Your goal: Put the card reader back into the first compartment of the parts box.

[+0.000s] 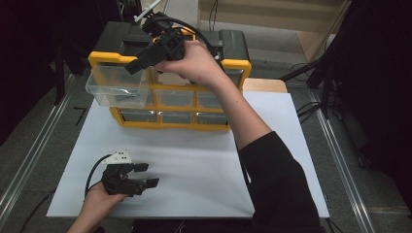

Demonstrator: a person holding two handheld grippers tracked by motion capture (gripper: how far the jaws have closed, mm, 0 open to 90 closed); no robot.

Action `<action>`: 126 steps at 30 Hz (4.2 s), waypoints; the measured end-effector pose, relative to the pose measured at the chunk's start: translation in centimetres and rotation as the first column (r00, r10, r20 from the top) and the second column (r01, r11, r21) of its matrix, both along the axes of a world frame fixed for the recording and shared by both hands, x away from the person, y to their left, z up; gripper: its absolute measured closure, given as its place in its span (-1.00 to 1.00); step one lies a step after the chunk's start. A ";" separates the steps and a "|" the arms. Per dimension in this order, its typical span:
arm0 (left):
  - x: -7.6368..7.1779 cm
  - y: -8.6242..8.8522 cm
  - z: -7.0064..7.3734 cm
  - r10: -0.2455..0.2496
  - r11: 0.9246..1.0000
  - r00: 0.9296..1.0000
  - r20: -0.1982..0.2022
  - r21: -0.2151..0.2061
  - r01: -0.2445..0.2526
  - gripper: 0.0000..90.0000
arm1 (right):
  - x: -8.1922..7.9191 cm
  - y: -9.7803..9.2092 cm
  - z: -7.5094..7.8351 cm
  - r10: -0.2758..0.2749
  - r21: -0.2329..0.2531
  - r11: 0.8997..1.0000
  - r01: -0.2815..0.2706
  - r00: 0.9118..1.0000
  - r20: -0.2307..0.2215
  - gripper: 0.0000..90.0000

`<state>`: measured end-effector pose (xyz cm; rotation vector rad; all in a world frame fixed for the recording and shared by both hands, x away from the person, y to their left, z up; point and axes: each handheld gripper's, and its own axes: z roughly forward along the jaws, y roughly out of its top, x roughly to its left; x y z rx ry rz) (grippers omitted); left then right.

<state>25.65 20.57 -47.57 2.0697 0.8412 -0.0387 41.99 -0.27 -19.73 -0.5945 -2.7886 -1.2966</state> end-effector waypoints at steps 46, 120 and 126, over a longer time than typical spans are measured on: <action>0.1 0.0 -0.1 0.009 1.000 1.000 0.001 0.002 -0.009 -0.44 | -6.5 -9.0 -10.2 -0.033 0.030 0.999 0.034 0.999 -0.014 -0.42; -0.1 -0.1 0.0 0.004 1.000 1.000 0.012 0.005 -0.004 -0.44 | -14.6 -18.9 -27.2 -0.303 0.026 0.951 0.308 0.945 -0.122 -0.46; -0.1 -0.1 0.0 0.003 1.000 1.000 0.015 0.006 -0.004 -0.44 | -15.6 -20.2 -28.0 -0.329 0.016 0.943 0.333 0.937 -0.119 -0.46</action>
